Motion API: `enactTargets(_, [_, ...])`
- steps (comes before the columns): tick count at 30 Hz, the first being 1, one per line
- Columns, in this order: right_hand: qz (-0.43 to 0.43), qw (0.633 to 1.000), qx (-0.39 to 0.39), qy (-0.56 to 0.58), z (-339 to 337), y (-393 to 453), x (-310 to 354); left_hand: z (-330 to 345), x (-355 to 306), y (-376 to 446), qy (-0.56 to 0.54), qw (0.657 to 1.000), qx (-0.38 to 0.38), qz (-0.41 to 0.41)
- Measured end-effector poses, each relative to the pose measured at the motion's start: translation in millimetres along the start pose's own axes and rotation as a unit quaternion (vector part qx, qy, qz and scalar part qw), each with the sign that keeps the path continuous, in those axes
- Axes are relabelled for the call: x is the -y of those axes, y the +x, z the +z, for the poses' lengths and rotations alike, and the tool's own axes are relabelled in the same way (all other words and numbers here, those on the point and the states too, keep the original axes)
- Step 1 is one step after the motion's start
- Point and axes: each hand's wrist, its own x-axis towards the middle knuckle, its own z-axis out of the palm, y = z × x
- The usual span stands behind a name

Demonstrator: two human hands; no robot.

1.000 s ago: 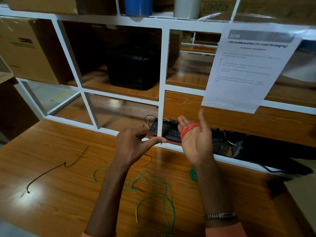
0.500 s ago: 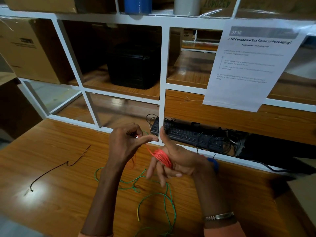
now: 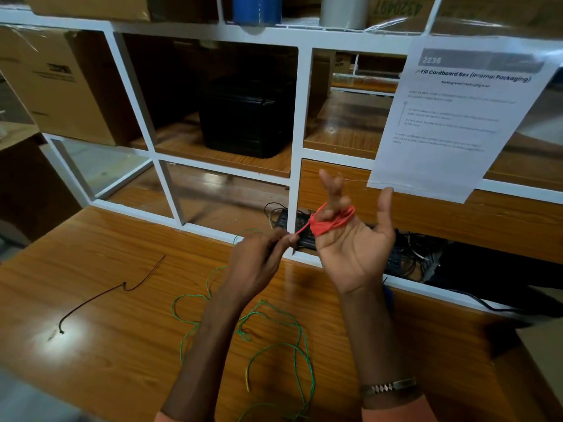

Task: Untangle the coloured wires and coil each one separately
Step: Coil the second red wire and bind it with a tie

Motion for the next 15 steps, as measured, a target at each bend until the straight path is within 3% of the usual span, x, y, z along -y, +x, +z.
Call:
enactTargets(4, [-0.101, 0.994, -0.04, 0.03, 18.0, -1.7, 2.1, 7.7, -7.4, -2.5, 0.009, 0.999, 0.045, 0.015])
enactTargets(8, [-0.174, 0.972, -0.106, -0.115, 19.0, 0.9, 9.8, 7.0, -12.5, -2.9, -0.003, 0.997, 0.072, 0.013])
enactTargets(12, [-0.204, 0.856, -0.232, -0.415, 10.7, 7.2, 14.0, -5.5, -14.5, -4.4, -0.044, 0.997, 0.055, -0.019])
enactTargets(15, [-0.08, 0.781, -0.297, -0.543, 14.0, 7.2, 14.6, -14.7, -13.3, -3.6, -0.081, 0.996, 0.012, -0.023])
